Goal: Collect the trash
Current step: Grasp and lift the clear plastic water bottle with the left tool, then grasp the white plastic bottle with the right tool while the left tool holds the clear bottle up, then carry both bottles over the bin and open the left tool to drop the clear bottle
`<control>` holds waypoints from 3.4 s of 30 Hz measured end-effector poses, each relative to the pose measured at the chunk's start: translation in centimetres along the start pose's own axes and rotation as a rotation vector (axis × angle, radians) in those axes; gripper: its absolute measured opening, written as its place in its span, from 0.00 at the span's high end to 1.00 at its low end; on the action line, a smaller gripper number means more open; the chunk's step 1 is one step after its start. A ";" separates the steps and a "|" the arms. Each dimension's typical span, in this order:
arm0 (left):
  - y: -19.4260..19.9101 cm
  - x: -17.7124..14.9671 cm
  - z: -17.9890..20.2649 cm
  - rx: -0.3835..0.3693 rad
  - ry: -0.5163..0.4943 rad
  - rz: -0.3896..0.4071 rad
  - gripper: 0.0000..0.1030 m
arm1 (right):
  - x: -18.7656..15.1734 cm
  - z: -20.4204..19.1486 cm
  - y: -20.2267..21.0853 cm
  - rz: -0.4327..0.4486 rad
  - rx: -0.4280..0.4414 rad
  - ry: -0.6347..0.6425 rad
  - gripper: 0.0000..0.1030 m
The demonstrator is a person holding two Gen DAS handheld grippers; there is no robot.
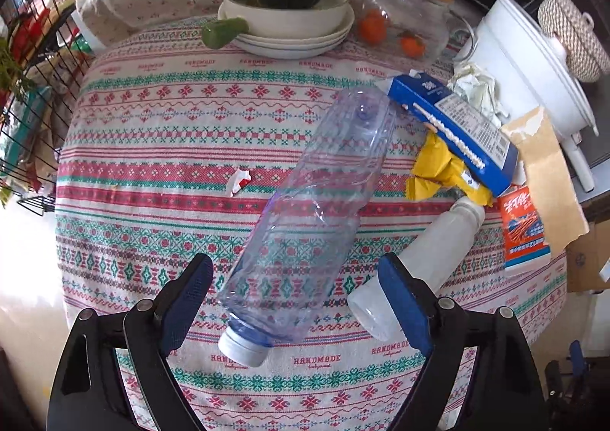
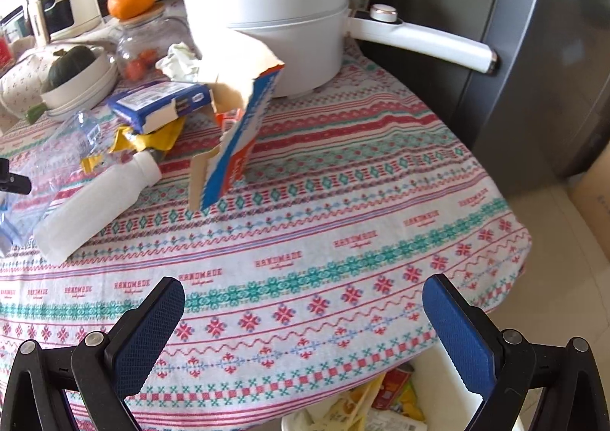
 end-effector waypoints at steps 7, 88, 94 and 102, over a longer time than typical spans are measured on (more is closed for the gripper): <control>-3.6 1.6 1.7 0.043 -0.197 0.036 0.21 | -0.5 -0.9 -1.0 -0.039 0.022 -0.011 0.01; 10.4 -13.5 5.1 -0.348 -0.263 0.187 0.38 | -2.8 -8.2 -1.1 -0.211 0.343 -0.136 0.57; 9.8 -13.8 5.5 -0.337 -0.287 0.167 0.38 | -5.3 -8.9 -4.0 -0.275 0.280 -0.037 0.55; 9.4 -13.7 5.2 -0.334 -0.285 0.154 0.38 | -5.6 -10.0 -7.0 -0.364 0.266 -0.034 0.46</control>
Point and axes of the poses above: each gripper's, at about its wrist camera, not at the fingertips, and y roughly against the way its jaws point, z to its right, x to its top, the point moved 5 cm from there along -y, roughly the way its jaws point, and after that the axes turned 7 degrees about z, right-handed, at the moved point
